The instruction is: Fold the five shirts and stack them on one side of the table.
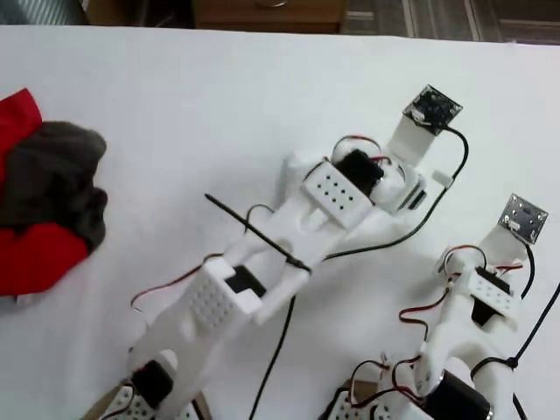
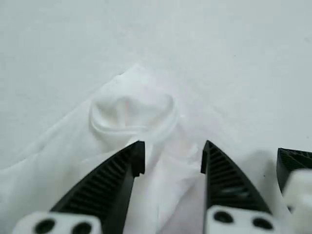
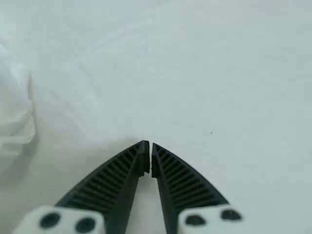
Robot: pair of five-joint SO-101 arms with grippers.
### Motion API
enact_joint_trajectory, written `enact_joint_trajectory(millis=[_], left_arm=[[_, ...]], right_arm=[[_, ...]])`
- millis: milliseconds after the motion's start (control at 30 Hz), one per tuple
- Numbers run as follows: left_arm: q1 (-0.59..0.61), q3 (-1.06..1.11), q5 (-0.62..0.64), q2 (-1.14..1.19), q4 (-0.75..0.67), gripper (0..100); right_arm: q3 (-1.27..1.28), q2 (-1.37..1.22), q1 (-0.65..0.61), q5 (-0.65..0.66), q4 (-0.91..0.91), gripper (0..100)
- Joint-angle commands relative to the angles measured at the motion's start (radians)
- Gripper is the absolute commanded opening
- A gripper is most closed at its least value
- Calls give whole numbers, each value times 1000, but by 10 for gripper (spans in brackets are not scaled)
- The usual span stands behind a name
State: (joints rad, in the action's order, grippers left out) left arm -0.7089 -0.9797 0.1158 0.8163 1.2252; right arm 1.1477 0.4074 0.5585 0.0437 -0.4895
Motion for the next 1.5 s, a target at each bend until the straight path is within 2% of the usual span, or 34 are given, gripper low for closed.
enact_joint_trajectory(millis=[0, 167, 300, 367, 533, 600, 733, 900, 1067, 1300, 1467], left_arm=[[38, -131, 5, -23, 54, 215], [150, -338, 3, -20, 178, 203], [308, -438, 3, -14, 285, 9], [384, -456, 3, -14, 336, 45], [542, -495, 0, -18, 453, 26], [585, -509, -52, -18, 511, 26], [666, -513, -155, -25, 563, 26], [783, -489, -173, -58, 566, 25], [852, -236, -230, -287, 566, 25], [941, 403, -321, -770, 551, 26], [1077, 828, -387, -982, 410, 26]], right_arm=[[-11, 33, 10, -11, 16, 24], [-11, 33, 10, -11, 16, 24], [-11, 33, 10, -11, 16, 24], [-11, 33, 10, -9, 16, 24], [-14, 33, 10, -9, 15, 24], [-44, 33, -13, -9, 1, 24], [-227, 31, -116, -9, -203, 24], [-577, 18, -220, -9, -481, 24], [-924, -128, -340, -9, -662, 23], [-1381, -450, -550, -3, -908, 23], [-1613, -679, -710, 169, -1024, 21]])
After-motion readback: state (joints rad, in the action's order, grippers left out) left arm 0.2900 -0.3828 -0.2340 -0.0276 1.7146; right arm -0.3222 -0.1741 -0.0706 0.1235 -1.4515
